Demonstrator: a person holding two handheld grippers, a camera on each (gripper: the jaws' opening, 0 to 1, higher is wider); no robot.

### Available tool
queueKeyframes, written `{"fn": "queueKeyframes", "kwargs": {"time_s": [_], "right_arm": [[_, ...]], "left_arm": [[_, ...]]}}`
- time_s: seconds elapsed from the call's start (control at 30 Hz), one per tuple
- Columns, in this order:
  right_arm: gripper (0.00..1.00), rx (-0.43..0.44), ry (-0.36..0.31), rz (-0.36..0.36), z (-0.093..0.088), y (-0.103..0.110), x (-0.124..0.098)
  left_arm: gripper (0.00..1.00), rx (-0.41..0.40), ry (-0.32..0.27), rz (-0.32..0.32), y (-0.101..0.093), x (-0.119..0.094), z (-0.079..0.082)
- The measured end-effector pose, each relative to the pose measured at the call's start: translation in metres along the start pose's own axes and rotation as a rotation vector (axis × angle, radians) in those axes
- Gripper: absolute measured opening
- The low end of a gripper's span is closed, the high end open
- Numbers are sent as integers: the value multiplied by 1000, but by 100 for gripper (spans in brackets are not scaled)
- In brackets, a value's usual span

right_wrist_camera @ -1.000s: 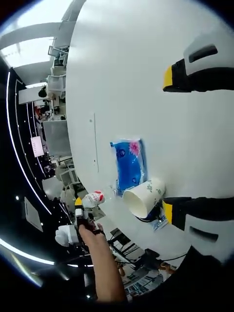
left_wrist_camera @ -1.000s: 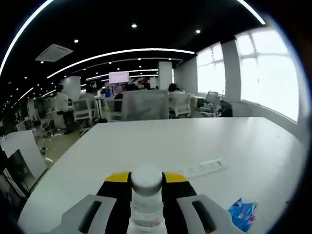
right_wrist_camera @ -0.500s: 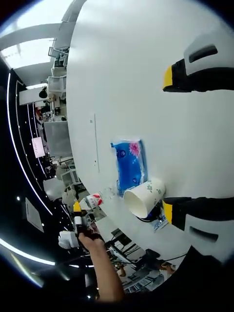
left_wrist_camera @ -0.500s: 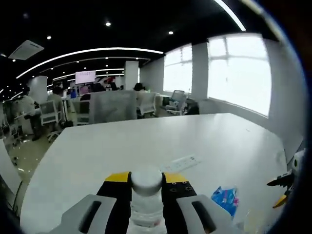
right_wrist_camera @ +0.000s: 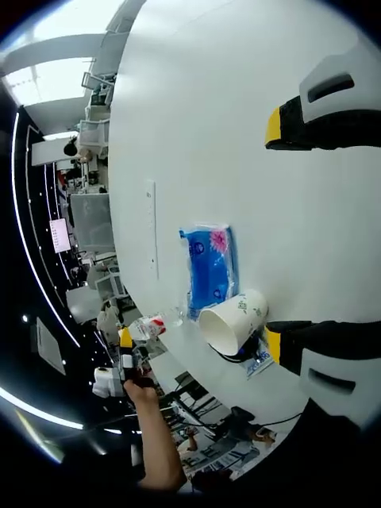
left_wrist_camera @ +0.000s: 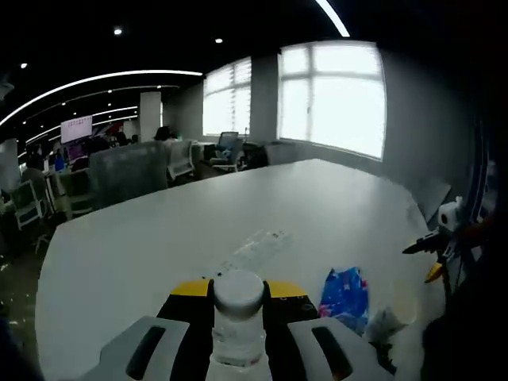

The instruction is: Arrange the tabletop items into an orderly group along one side of the table until the central work area is clear of visible clutter.

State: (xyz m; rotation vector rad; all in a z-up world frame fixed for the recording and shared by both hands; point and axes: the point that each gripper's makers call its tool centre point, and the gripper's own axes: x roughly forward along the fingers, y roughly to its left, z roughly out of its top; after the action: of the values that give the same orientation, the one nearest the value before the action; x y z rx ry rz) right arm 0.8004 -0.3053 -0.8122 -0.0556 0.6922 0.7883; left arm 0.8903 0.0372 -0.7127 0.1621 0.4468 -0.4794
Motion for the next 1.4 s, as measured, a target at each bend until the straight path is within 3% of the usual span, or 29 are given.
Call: {"fn": "queueKeyframes", "kwargs": {"time_s": [0.23,0.3,0.47,0.63,0.8,0.83,0.87,0.93,1.03,1.1,1.4], "right_arm": [[84,-4,8,-2,0,1,1],[84,-5,12,-3,0,2,2],[84,-11,20,-3,-1,2,4],[84,-20,26,2,-1,3,7],[84,-24,24,5,0,5,7],[84,-24,22,5,0,5,7],[84,-19,18,5,1,5,8],[84,-17,17,5,0,5,8],[84,-17,17,7,-1,7,8],[84,-17,17,8,-2,8,7],[84,-26,23,10,-7,7,1]], "left_arm": [[20,38,24,-83,5,2,-3],[20,45,38,-95,18,2,-5],[21,38,35,-139,24,0,-9],[22,45,29,-158,22,-3,-10],[24,52,25,-137,21,-2,-9],[28,41,28,-120,20,-1,-8],[31,-14,25,-47,28,-2,-7],[35,-60,4,1,33,-5,-4],[35,-92,-36,78,34,-12,4],[36,-98,-50,124,45,-13,4],[36,-197,-82,368,35,-15,-2]]}}
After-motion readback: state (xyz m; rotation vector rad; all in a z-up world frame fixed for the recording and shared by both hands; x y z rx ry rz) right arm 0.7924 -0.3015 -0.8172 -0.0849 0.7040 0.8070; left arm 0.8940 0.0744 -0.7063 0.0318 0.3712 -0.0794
